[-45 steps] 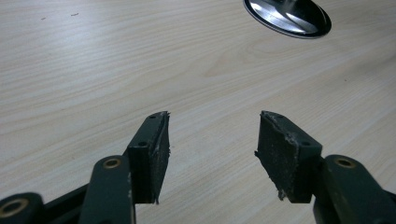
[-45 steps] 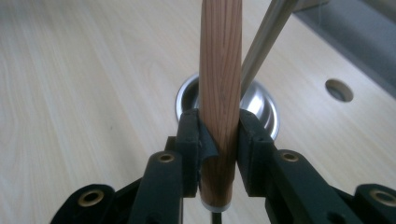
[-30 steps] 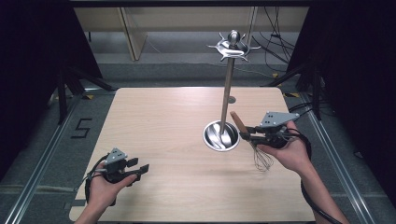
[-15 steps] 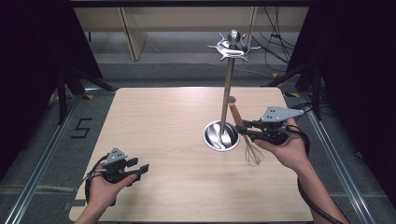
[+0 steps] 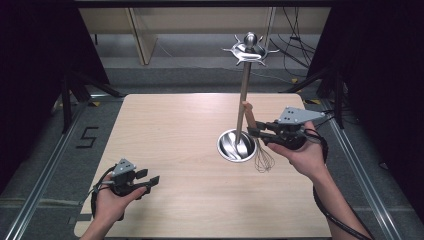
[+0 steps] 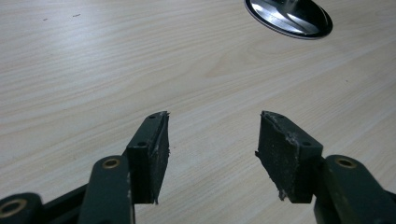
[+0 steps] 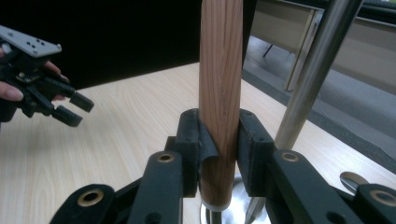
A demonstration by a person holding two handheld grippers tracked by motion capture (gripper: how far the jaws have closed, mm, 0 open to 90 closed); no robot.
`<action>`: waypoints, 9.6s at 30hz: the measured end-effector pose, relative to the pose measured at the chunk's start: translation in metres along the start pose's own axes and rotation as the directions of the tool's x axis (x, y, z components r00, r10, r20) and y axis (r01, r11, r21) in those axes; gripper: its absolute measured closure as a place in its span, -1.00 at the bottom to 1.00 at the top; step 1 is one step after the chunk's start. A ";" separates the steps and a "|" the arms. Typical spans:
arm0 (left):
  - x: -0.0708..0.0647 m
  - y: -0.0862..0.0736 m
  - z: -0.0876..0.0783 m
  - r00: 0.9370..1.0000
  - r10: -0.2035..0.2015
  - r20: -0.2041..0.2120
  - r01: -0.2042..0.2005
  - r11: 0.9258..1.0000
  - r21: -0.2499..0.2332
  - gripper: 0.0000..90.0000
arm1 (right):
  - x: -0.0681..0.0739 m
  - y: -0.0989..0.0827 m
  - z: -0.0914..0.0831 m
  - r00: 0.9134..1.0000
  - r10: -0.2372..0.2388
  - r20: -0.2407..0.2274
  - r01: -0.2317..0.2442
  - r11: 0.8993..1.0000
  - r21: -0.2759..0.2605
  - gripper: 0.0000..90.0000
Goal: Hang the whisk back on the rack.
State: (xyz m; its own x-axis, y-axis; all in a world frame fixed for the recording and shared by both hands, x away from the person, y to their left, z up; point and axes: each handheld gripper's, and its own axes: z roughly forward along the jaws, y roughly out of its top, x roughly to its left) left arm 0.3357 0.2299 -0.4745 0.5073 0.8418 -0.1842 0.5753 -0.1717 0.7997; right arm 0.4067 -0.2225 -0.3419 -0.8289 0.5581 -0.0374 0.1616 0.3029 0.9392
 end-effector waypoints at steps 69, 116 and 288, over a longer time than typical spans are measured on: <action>-0.002 0.000 0.001 1.000 0.009 0.008 -0.009 1.000 -0.001 -0.07 | 0.001 0.057 0.015 0.999 0.032 -0.010 -0.032 0.995 -0.090 0.63; -0.002 0.000 0.000 1.000 0.000 0.012 0.000 1.000 -0.006 -0.07 | 0.002 0.075 0.017 0.999 0.034 -0.017 -0.036 0.994 -0.102 0.63; -0.001 -0.002 0.000 1.000 0.007 0.004 -0.007 1.000 0.011 -0.10 | -0.027 -0.103 -0.054 0.938 0.257 0.232 -0.294 0.946 0.139 0.00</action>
State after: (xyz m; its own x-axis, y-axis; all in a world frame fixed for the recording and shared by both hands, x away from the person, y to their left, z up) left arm 0.3335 0.2294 -0.4759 0.5139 0.8385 -0.1811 0.5789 -0.1832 0.7945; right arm 0.3833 -0.3102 -0.4197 -0.6117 0.7809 0.1270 0.4708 0.2303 0.8516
